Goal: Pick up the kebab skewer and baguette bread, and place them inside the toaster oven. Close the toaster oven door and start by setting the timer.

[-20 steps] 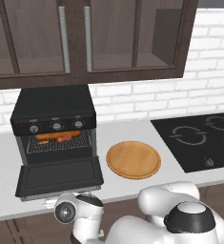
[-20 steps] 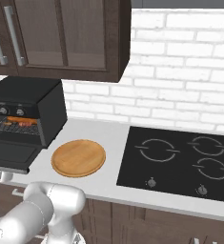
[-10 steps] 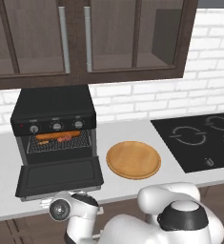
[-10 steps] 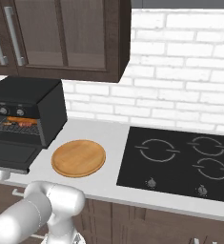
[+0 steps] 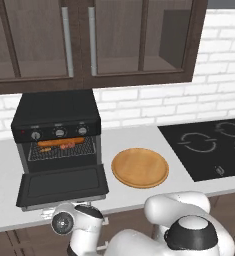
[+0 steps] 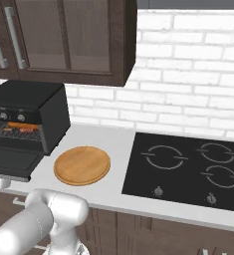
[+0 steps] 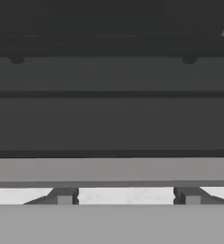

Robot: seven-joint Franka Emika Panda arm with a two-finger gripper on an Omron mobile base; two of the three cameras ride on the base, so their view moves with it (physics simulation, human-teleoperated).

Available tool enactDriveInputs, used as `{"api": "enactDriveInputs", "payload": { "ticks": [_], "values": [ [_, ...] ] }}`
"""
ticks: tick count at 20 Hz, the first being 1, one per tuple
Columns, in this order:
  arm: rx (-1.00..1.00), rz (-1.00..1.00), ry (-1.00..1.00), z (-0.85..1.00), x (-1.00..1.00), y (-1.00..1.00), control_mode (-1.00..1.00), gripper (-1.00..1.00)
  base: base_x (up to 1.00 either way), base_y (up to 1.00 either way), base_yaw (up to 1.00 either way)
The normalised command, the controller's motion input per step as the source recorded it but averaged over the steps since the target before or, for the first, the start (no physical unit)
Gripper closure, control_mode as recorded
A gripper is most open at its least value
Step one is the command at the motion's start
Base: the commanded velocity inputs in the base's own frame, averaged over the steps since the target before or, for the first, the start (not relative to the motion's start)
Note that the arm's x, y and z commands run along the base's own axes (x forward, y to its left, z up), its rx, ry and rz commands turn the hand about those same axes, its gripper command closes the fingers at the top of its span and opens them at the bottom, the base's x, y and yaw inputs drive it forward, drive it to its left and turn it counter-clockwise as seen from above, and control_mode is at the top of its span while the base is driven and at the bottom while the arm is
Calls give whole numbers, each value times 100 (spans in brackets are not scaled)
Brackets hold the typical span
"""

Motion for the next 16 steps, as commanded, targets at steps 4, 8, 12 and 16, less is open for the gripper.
{"api": "enactDriveInputs", "payload": {
  "ticks": [4, 8, 12, 16],
  "values": [
    [0, 0, 0, 11, 24, 0, -100, -100, 0, 0, 0],
    [0, 0, 0, 36, 20, 0, -100, -100, 0, 0, 0],
    [0, 0, -3, 56, 9, -2, -100, -100, 0, 0, 0],
    [0, 0, -4, 63, 9, -3, -100, -100, 0, 0, 0]
  ]
}}
